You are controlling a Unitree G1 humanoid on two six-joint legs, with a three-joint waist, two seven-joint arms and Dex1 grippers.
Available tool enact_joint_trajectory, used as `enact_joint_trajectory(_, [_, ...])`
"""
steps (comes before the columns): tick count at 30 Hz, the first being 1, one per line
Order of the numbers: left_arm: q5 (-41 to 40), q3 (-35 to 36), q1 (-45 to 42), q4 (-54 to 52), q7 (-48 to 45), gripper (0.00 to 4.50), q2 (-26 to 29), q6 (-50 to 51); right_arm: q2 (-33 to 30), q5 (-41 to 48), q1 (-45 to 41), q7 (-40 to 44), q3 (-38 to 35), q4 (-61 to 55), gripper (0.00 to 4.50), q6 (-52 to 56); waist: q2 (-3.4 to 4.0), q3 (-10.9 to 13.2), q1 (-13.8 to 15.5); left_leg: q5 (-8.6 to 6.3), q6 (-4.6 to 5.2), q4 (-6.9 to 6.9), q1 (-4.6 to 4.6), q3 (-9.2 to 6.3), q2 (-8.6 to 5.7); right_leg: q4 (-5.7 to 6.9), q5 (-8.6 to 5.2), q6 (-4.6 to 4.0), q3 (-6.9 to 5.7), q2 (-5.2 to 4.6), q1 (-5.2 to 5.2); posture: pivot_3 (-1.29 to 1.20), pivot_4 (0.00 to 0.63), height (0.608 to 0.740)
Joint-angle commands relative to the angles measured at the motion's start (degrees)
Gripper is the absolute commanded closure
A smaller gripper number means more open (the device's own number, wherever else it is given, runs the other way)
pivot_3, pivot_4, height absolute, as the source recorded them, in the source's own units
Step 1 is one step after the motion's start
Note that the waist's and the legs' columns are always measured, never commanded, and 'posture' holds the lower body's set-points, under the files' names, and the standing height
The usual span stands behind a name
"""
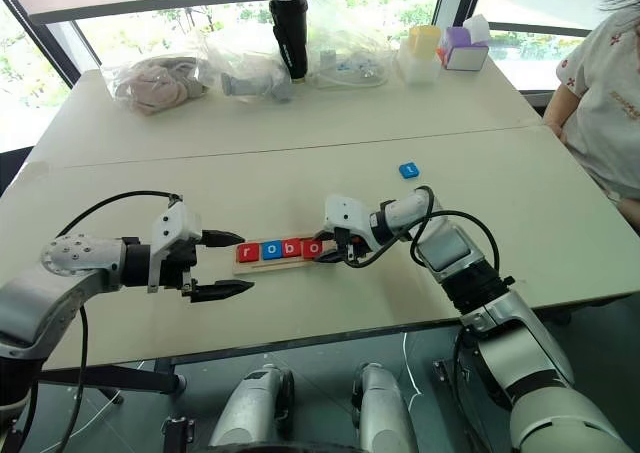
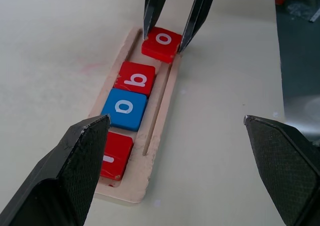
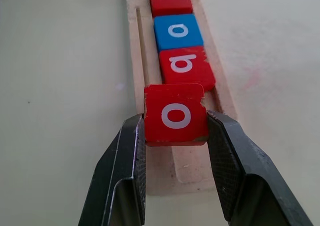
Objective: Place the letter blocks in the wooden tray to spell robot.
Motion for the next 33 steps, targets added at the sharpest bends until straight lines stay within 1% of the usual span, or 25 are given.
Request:
enact_joint_trajectory(1, [-1.0, 1.7, 0.0, -2.2, 0.7, 0.00, 0.1, 0.3, 1.2, -0.7, -2.2, 0.5, -0.7, 1.9, 3.35, -2.6, 0.00, 0.0, 0.0, 0.00, 0.00, 0.00, 0.00, 0.00, 0.00, 0.01, 0.00, 0.00, 0.00, 0.01, 0.00, 0.00, 0.150, 0.740])
enact_joint_trajectory(10, [-1.5, 2.0, 0.4, -2.8, 1.3, 0.00, 0.2, 0.8, 2.5, -1.6, -2.9, 1.2, -1.4, 5.1, 3.35, -4.7, 0.00, 0.0, 0.1, 0.00, 0.00, 0.01, 0.01, 0.00, 0.00, 0.02, 0.00, 0.00, 0.00, 0.00, 0.01, 0.00, 0.150, 0.740])
enact_joint_trajectory(12, [-1.5, 1.9, 0.4, -2.8, 1.4, 0.00, 0.3, 0.8, 2.6, -1.9, -3.1, 1.1, -1.5, 5.8, 2.32, -5.0, 0.00, 0.0, 0.1, 0.00, 0.00, 0.01, 0.01, 0.00, 0.00, 0.02, 0.00, 0.00, 0.00, 0.00, 0.02, 0.00, 0.150, 0.740])
enact_joint_trajectory(14, [-1.5, 1.8, 0.2, -2.8, 1.5, 0.00, 0.3, 0.8, 2.6, -2.1, -3.3, 1.1, -1.7, 6.2, 1.42, -5.3, 0.00, 0.0, 0.1, 0.00, 0.00, 0.01, 0.01, 0.00, 0.00, 0.03, 0.00, 0.00, 0.00, 0.00, 0.02, 0.00, 0.150, 0.740])
enact_joint_trajectory(15, [-1.6, 1.8, 0.1, -2.7, 1.5, 0.00, 0.3, 0.8, 2.6, -2.1, -3.4, 1.2, -1.8, 6.4, 0.78, -5.4, 0.00, 0.0, 0.1, 0.00, 0.00, 0.01, 0.02, 0.00, 0.00, 0.03, 0.00, 0.00, 0.00, 0.00, 0.02, 0.00, 0.150, 0.740])
enact_joint_trajectory(16, [-1.6, 1.8, 0.1, -2.7, 1.6, 0.00, 0.2, 0.8, 2.6, -2.2, -3.4, 1.2, -1.9, 6.4, 0.32, -5.4, 0.00, 0.0, 0.1, 0.00, 0.00, 0.01, 0.01, 0.00, 0.00, 0.03, 0.00, 0.00, 0.00, 0.00, 0.02, 0.00, 0.150, 0.740])
enact_joint_trajectory(17, [-1.6, 1.7, 0.0, -2.7, 1.6, 0.00, 0.2, 0.8, 2.6, -2.2, -3.4, 1.2, -2.0, 6.4, 0.06, -5.4, 0.00, 0.0, 0.1, 0.00, 0.00, 0.01, 0.02, 0.00, 0.00, 0.03, 0.00, 0.00, 0.00, 0.00, 0.02, 0.00, 0.150, 0.740])
enact_joint_trajectory(22, [-1.6, 1.5, -0.3, -2.5, 1.7, 0.00, 0.2, 0.7, 2.9, -2.0, -3.6, 0.3, -2.9, 5.9, 0.06, -5.3, 0.00, 0.0, 0.1, 0.00, 0.00, 0.01, 0.02, 0.00, 0.00, 0.03, 0.01, 0.00, 0.00, 0.00, 0.02, 0.00, 0.150, 0.740])
enact_joint_trajectory(28, [-1.5, 1.4, -0.4, -2.2, 1.7, 0.00, 0.1, 0.5, 2.8, -0.6, -3.9, -0.8, -5.6, 4.3, 0.06, -3.4, 0.00, 0.0, 0.1, 0.00, 0.00, 0.01, 0.01, 0.00, 0.00, 0.03, 0.01, 0.00, 0.00, 0.00, 0.02, 0.00, 0.150, 0.740])
enact_joint_trajectory(33, [-1.2, 0.9, -0.9, -1.5, 1.5, 0.00, -0.2, 0.2, 3.4, -3.4, -3.3, -3.0, -4.8, 6.5, 0.06, -6.3, 0.00, 0.0, 0.0, 0.00, 0.00, 0.01, 0.02, 0.00, 0.00, 0.03, 0.00, 0.00, 0.00, 0.01, 0.01, 0.00, 0.150, 0.740])
